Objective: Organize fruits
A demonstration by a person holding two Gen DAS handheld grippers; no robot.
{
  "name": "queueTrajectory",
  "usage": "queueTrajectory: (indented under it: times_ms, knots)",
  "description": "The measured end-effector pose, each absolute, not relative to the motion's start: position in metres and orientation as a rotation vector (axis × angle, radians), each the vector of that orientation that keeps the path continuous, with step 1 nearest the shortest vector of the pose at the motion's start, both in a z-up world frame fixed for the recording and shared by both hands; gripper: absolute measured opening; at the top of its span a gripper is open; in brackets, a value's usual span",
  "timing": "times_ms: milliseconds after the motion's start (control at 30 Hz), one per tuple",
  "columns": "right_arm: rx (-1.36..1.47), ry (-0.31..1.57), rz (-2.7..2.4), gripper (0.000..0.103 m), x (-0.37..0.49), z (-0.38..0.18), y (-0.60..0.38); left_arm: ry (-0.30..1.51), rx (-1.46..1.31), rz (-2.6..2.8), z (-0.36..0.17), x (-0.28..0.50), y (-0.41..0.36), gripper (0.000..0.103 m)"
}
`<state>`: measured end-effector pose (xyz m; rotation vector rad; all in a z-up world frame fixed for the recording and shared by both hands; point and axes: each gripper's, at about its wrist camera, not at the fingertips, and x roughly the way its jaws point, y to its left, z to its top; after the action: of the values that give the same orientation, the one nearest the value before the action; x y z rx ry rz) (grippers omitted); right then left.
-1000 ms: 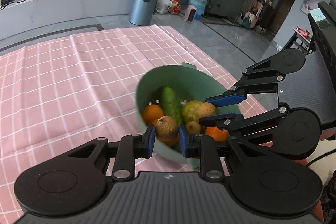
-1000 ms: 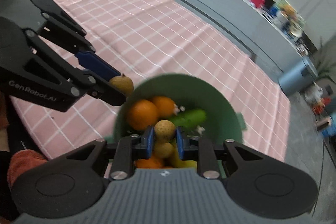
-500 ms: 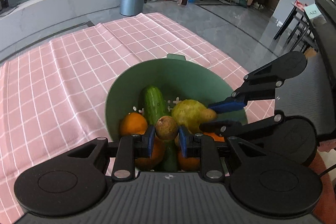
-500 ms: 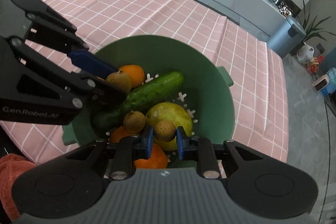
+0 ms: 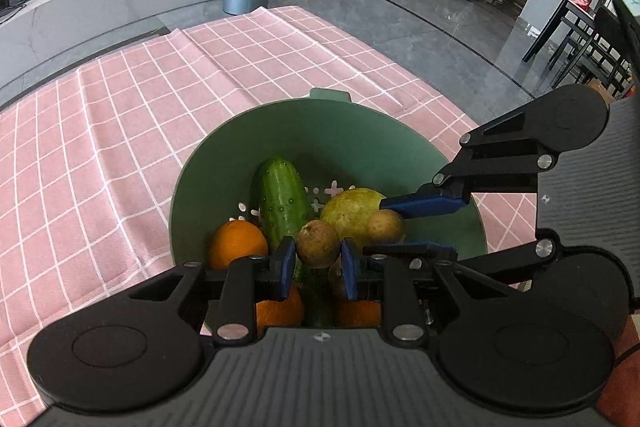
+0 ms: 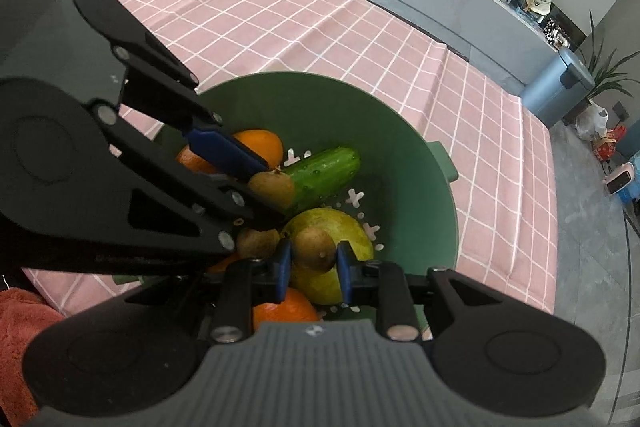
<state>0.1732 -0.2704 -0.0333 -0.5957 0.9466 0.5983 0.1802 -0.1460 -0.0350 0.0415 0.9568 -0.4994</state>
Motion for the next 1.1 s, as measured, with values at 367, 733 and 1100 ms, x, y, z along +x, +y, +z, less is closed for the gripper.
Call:
queueTrajectory:
  times_ms: [367,733,1100]
  knots:
    - [-0.629,0.934,0.591,0.034,0.166,-0.026,-0.269,0.926,0.069,-0.471,-0.02,0.17,-0.148,0.051]
    - [-0.607,0.841,0.526,0.06,0.14,0.009,-0.269,0.819,0.085,-0.4,0.023,0.131,-0.132,0.06]
    - [-0.262,0.707,0.409,0.077,0.079,0.049,-0.285,0.591,0.121,-0.263,0.063,0.064,-0.117,0.069]
